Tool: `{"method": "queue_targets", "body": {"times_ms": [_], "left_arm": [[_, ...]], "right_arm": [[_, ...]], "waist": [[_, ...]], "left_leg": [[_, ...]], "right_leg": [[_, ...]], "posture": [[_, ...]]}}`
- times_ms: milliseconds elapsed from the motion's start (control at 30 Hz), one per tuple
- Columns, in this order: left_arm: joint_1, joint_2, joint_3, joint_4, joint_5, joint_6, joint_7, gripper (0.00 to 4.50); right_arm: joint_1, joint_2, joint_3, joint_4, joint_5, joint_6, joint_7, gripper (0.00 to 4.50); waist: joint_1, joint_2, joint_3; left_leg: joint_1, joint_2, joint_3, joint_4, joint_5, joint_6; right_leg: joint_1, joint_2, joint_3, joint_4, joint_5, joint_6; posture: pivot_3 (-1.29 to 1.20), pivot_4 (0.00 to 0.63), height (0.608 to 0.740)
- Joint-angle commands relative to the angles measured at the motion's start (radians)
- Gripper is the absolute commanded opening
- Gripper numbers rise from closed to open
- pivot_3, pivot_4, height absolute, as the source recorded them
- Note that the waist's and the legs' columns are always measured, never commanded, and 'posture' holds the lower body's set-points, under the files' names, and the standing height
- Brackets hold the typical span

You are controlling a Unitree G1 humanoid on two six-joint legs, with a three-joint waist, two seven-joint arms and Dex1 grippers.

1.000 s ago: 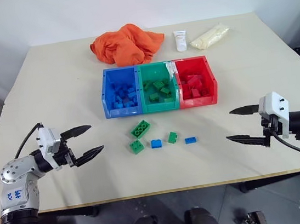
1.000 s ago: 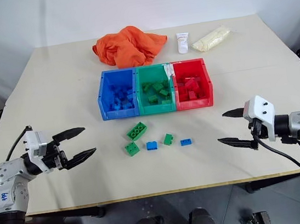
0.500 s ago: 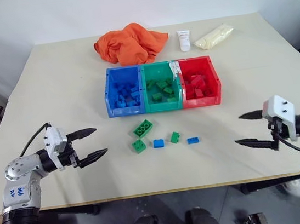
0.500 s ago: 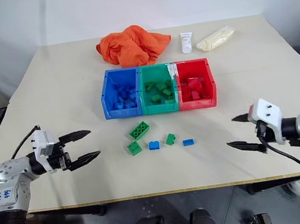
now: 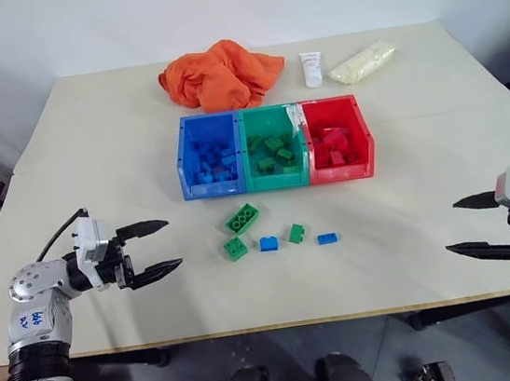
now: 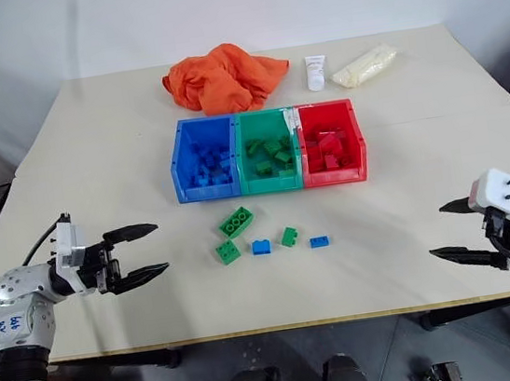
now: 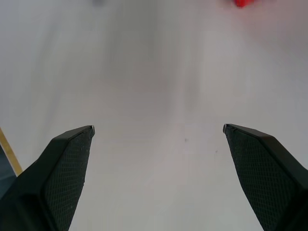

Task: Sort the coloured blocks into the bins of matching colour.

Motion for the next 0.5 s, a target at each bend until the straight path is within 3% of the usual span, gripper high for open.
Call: {"method": "queue_targets", "body": {"times_ms": [33, 300, 500], "left_arm": [[-0.006, -0.002, 0.024, -0.013, -0.041, 0.0, -0.024, 4.49], [0.031, -0.016, 0.045, -0.039, -0.098, -0.009, -0.097, 4.49], [0.039, -0.034, 0.029, -0.05, -0.081, -0.044, -0.107, 4.49]], "right_arm": [[-0.068, 0.011, 0.057, -0.076, 0.029, 0.03, -0.009, 4.5], [-0.358, 0.198, 0.406, -0.098, -0.042, 0.132, -0.059, 4.5], [-0.464, 0.298, 0.541, 0.012, -0.13, 0.093, -0.066, 4.5]], "waist": [[0.001, 0.0, 0.0], [-0.001, -0.001, 0.0], [0.005, -0.001, 0.0]], "left_leg": [[0.0, 0.0, 0.0, 0.0, 0.0, 0.0], [0.0, 0.001, 0.0, 0.0, 0.0, 0.0], [-0.001, 0.0, -0.002, 0.001, 0.0, 0.0]], "right_leg": [[0.0, 0.0, 0.0, 0.0, 0.0, 0.0], [-0.001, 0.0, 0.0, 0.0, 0.0, 0.0], [-0.001, 0.0, 0.0, 0.001, 0.0, 0.0]], "posture": [[0.0, 0.15, 0.74], [0.0, 0.15, 0.74], [0.0, 0.15, 0.74]]}}
